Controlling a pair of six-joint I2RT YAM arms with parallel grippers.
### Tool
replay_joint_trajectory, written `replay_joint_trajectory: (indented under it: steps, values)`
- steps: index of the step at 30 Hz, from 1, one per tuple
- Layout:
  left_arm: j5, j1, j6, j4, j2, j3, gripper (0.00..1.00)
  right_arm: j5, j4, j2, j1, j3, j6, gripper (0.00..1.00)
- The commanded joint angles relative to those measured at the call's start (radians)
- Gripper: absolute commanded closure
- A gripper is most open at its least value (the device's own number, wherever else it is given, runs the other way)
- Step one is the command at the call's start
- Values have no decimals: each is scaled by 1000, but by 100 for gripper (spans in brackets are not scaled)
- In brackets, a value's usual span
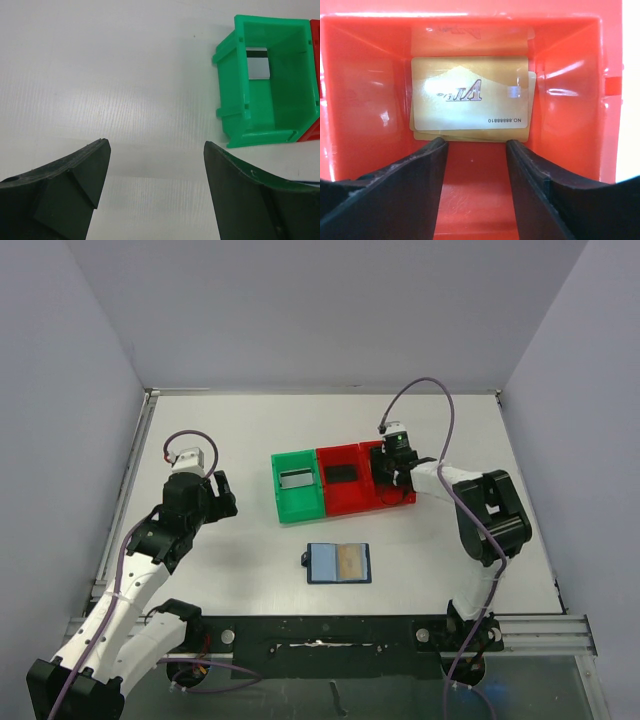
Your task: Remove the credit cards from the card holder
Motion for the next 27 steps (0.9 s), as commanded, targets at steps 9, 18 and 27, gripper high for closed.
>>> replay_joint_trajectory:
  steps: [9,18,27]
  values:
    - [13,1,20,48,1,6,25,-15,-124,-145,7,31,38,36]
    - [17,2,20,49,2,4,25,-7,-187,-172,5,72,54,41]
    - [73,1,23,65,30,-1,25,-41,-225,-265,3,66,73,45]
